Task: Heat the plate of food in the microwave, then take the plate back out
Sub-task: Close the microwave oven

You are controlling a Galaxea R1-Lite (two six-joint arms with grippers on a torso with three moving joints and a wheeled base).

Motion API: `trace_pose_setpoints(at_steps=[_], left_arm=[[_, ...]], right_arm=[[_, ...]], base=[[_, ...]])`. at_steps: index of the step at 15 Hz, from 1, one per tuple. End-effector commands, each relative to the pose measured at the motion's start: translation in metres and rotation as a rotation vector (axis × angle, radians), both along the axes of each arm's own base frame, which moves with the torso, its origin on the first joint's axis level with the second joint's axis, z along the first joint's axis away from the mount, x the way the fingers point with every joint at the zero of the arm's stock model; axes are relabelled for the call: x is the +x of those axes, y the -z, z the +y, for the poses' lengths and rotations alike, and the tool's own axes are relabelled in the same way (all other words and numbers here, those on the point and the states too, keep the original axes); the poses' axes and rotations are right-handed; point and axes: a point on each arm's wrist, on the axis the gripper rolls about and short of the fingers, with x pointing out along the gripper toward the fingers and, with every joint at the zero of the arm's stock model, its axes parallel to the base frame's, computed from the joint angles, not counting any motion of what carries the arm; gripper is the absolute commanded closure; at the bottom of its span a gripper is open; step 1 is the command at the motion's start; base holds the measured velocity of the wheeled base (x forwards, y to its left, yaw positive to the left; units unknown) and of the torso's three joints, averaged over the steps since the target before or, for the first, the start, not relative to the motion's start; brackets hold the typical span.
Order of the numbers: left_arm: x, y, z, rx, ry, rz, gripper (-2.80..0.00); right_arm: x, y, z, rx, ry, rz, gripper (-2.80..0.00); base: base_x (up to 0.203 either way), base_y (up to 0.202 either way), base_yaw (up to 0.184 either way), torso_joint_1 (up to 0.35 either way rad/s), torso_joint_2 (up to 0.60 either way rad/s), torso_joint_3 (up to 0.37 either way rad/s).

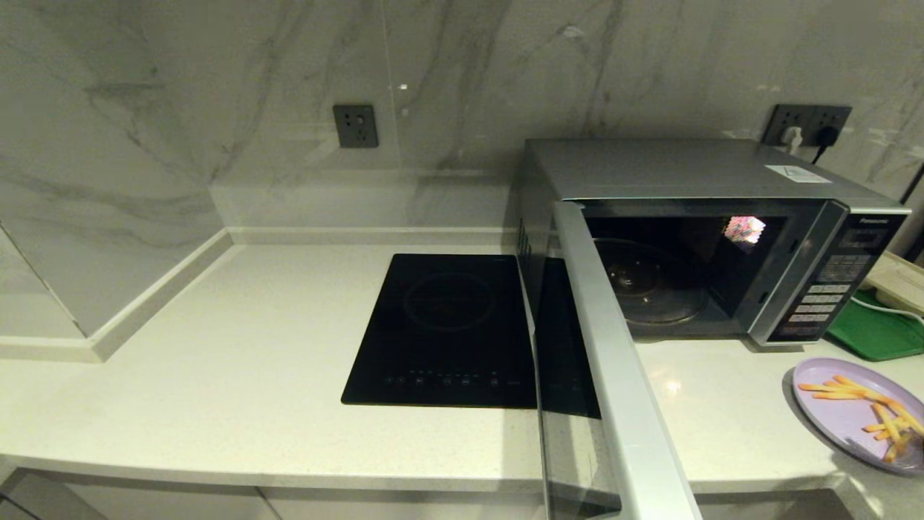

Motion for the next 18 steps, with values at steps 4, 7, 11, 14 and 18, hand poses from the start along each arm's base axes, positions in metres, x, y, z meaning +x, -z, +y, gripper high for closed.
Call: trace_pose_setpoints(at_steps=[4, 7, 11, 14, 18], left_arm=[[0.000, 0.000, 0.000, -0.001, -0.001, 0.000, 0.00], [0.000, 0.000, 0.000, -0.001, -0.001, 0.000, 0.00], [0.000, 0.000, 0.000, -0.001, -0.001, 0.000, 0.00], [0.000, 0.000, 0.000, -0.001, -0.001, 0.000, 0.00], [0.000, 0.000, 0.000, -0.001, -0.001, 0.000, 0.00]], right_arm=[[0.022, -0.058, 0.077, 0.020, -0.197, -0.052, 0.00], [0.036, -0.078, 0.134, 0.006, -0.348, -0.062, 0.00], [0.048, -0.120, 0.211, -0.101, -0.482, -0.133, 0.00], [0.044, -0.141, 0.263, -0.155, -0.600, -0.159, 0.00], [0.046, -0.122, 0.324, -0.291, -0.701, -0.089, 0.00]], base=[[0.000, 0.000, 0.000, 0.000, 0.00, 0.000], [0.000, 0.000, 0.000, 0.000, 0.00, 0.000], [0.000, 0.000, 0.000, 0.000, 0.00, 0.000], [0.000, 0.000, 0.000, 0.000, 0.00, 0.000], [0.000, 0.000, 0.000, 0.000, 0.00, 0.000]])
